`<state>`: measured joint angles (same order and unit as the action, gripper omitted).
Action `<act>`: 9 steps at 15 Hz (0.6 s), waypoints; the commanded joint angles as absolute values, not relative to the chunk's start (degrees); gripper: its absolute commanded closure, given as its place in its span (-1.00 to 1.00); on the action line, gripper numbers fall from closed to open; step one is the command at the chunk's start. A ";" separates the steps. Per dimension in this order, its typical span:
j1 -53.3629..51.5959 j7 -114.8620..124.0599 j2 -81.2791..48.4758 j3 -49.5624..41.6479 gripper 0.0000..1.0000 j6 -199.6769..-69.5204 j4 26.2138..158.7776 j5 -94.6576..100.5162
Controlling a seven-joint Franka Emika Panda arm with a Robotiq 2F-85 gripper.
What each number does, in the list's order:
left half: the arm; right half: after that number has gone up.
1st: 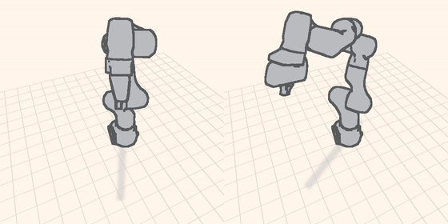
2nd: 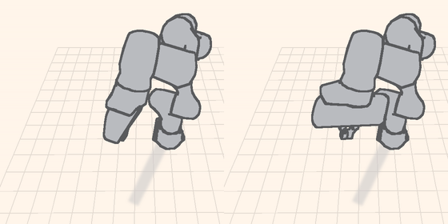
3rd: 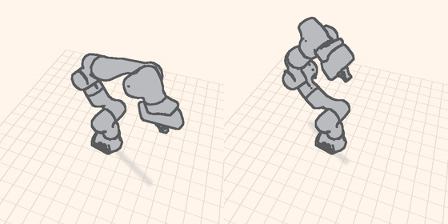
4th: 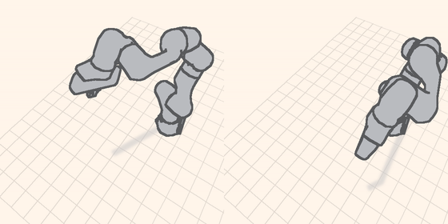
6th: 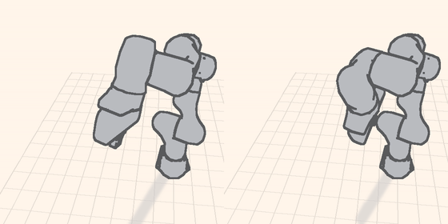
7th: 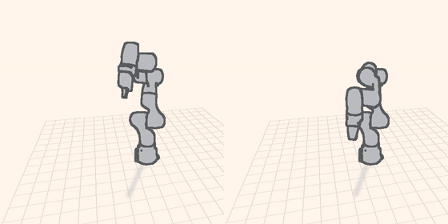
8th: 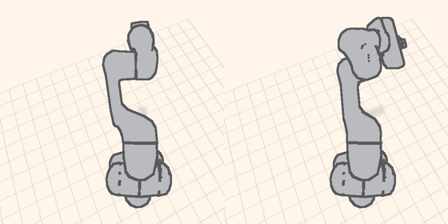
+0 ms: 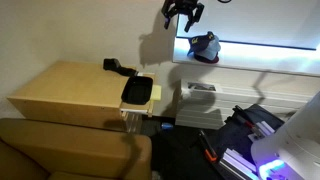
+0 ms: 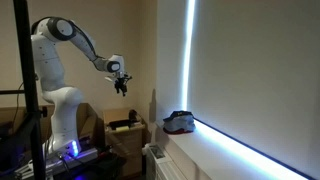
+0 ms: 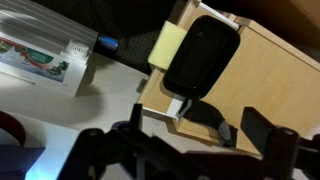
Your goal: Put the black bowl on the top of the cabinet
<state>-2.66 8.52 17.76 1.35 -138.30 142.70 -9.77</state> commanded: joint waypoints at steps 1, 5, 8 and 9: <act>-2.38 8.46 17.77 1.61 -1.00 -138.14 142.61 -9.85; -3.92 8.36 3.42 3.29 -1.00 -133.90 136.67 -9.13; -4.58 11.44 -6.63 4.98 -1.00 -131.97 132.13 -5.11; -5.03 12.22 -10.47 5.05 -1.00 -131.92 129.83 -4.81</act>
